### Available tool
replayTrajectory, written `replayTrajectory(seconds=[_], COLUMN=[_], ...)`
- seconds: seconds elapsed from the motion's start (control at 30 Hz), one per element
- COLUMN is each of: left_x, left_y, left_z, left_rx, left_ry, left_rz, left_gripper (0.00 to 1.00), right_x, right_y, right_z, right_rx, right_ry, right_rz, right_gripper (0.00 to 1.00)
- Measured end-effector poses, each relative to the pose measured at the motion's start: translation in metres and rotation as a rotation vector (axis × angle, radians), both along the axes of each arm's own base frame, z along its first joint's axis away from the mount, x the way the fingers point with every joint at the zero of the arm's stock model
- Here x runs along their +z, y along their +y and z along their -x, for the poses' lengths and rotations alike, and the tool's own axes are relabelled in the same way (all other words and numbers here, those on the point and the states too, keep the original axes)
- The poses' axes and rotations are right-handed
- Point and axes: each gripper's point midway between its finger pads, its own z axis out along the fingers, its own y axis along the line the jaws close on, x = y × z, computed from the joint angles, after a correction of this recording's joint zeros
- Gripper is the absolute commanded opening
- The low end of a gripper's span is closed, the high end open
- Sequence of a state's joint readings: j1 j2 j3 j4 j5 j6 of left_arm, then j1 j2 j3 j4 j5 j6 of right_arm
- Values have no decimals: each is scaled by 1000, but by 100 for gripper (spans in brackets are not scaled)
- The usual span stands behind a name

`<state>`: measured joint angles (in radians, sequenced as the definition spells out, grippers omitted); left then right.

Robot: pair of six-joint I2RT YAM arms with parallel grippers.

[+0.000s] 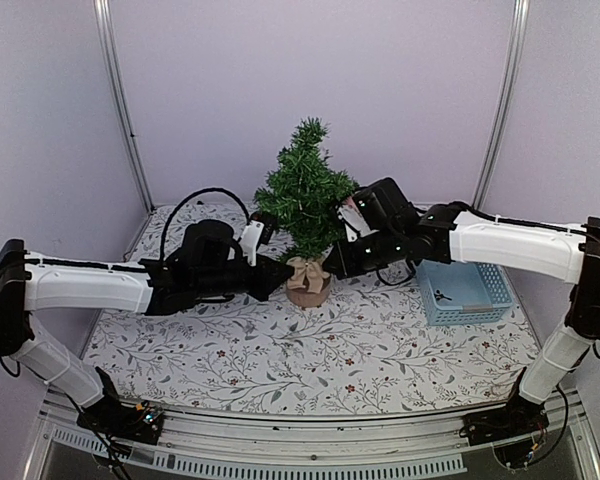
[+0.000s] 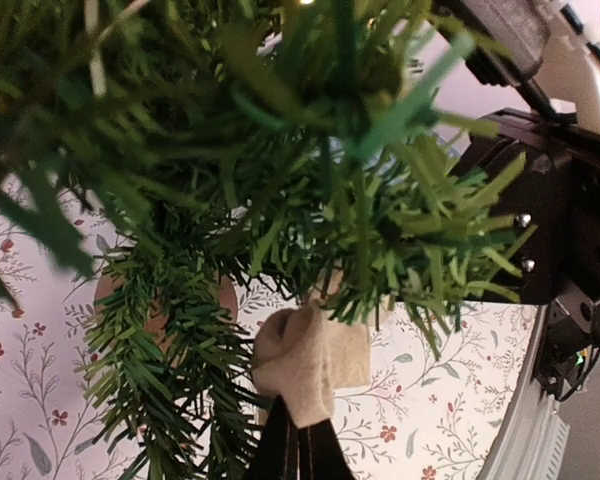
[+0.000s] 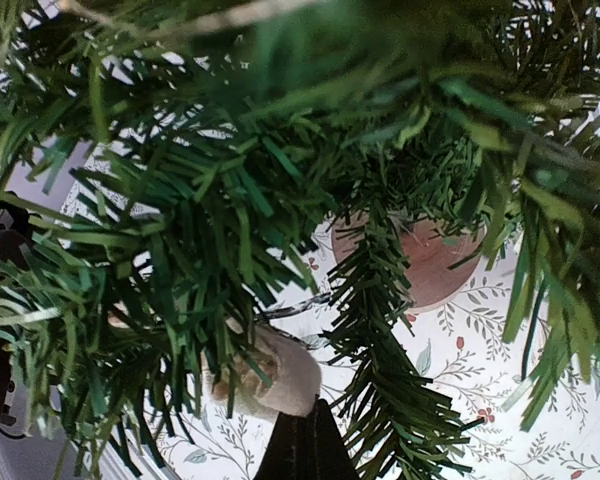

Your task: Decorate the small christmas tree

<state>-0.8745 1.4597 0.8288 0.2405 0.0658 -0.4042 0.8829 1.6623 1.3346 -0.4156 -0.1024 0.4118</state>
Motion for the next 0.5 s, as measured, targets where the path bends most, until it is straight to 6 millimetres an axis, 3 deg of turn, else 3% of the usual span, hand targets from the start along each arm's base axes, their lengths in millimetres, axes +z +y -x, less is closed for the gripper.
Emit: replayTrajectory(seconds=[0.2,0.5], left_x=[5,10], left_y=[0,3], left_z=[-4,-7], left_rx=[20,42], left_ry=[-7,-28], left_rz=[10,21], left_gripper=[0,0], right_x=[8,-3], right_y=[0,-9], right_z=[-6,-5], right_rx=[-31,-67], right_ry=[-12,-13], right_rz=[-8,-4], right_gripper=[0,0])
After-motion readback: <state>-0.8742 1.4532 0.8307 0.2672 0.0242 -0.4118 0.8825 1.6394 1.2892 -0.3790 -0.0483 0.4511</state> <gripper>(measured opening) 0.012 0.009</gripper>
